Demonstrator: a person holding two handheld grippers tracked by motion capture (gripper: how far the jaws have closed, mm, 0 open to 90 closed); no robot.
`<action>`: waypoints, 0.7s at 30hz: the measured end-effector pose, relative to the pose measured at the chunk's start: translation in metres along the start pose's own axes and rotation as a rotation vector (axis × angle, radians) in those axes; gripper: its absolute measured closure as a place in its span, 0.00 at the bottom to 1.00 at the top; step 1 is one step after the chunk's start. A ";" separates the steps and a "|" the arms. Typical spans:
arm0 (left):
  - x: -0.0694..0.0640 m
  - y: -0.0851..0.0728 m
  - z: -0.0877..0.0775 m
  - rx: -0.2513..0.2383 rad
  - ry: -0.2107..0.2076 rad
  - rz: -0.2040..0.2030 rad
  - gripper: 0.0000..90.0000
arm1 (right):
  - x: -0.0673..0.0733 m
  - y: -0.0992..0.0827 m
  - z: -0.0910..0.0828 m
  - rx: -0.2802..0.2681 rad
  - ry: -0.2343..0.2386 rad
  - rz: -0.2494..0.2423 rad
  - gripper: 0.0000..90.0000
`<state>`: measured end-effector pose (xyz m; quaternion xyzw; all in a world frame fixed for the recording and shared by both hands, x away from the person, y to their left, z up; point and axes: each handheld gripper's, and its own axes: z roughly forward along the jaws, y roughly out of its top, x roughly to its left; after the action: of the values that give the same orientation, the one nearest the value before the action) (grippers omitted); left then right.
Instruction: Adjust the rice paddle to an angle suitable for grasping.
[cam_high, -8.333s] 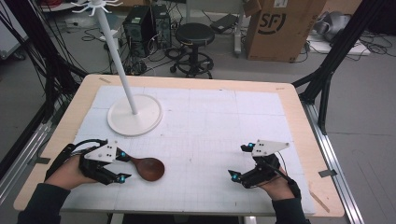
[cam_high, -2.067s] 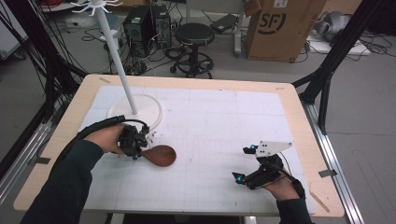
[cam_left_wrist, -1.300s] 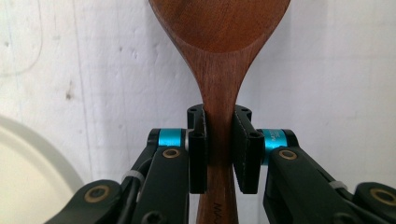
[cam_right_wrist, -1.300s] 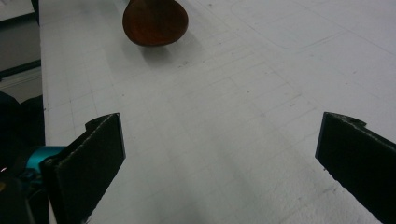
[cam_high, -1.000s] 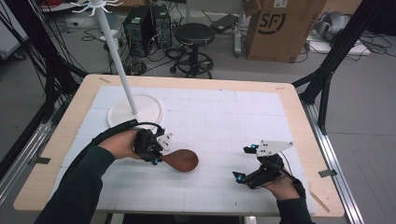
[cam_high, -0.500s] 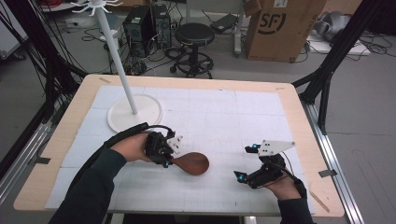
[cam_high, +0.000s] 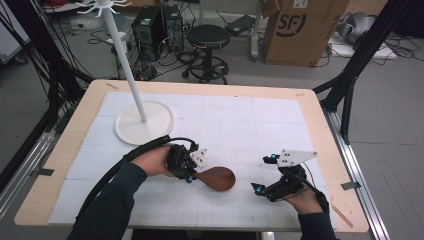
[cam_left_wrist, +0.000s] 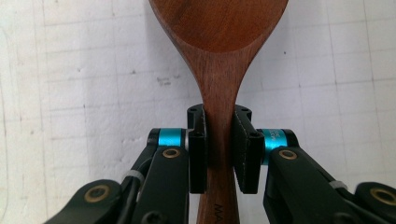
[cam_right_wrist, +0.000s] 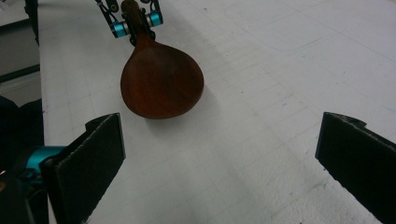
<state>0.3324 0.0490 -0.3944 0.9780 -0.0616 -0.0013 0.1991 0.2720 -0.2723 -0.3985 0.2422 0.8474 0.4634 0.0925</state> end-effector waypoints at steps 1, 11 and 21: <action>0.000 0.002 0.002 0.002 0.003 0.000 0.87 | 0.000 0.000 0.000 -0.001 0.000 -0.001 0.00; -0.001 0.014 0.016 -0.007 -0.010 0.016 0.87 | -0.001 0.000 0.000 0.002 -0.001 0.004 0.00; 0.000 0.023 0.029 -0.004 -0.022 0.019 0.87 | -0.002 -0.001 -0.002 -0.005 -0.003 0.004 0.00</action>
<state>0.3284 0.0163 -0.4123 0.9769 -0.0729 -0.0102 0.2004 0.2727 -0.2754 -0.3982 0.2444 0.8457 0.4652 0.0933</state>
